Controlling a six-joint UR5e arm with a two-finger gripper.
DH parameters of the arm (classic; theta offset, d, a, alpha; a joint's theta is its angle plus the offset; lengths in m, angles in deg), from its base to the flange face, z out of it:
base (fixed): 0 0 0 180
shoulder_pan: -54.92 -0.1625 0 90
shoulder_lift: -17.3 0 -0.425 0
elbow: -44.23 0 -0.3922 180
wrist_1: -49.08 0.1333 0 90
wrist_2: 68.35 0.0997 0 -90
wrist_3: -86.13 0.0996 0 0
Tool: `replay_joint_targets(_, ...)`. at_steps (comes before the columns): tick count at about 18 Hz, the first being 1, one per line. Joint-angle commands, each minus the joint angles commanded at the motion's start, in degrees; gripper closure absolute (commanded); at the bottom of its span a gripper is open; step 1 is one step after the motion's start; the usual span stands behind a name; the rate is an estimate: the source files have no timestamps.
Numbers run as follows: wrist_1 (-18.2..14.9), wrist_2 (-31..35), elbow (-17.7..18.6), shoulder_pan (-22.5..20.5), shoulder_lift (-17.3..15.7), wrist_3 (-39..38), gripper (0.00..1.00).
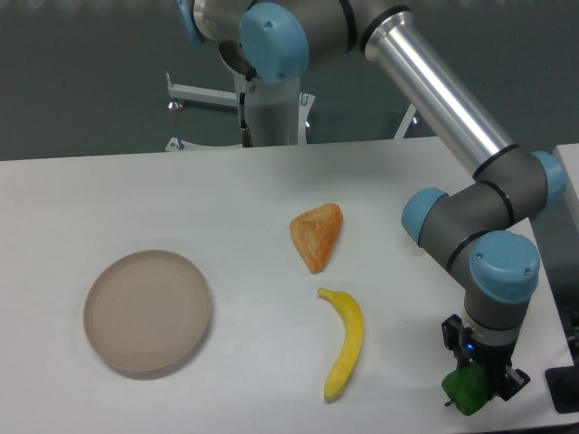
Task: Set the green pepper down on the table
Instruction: 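Carry the held green pepper with the gripper toward the banana and orange piece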
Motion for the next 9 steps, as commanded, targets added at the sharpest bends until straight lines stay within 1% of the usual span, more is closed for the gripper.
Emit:
replay_joint_targets(5, 0.0, -0.1, 0.5, 0.0, -0.2, -0.2, 0.44)
replay_joint_targets(8, -0.4, 0.0, 1.1, 0.1, -1.1, -0.3, 0.44)
replay_joint_targets(9, -0.5, 0.1, 2.2, 0.1, -1.9, -0.3, 0.44)
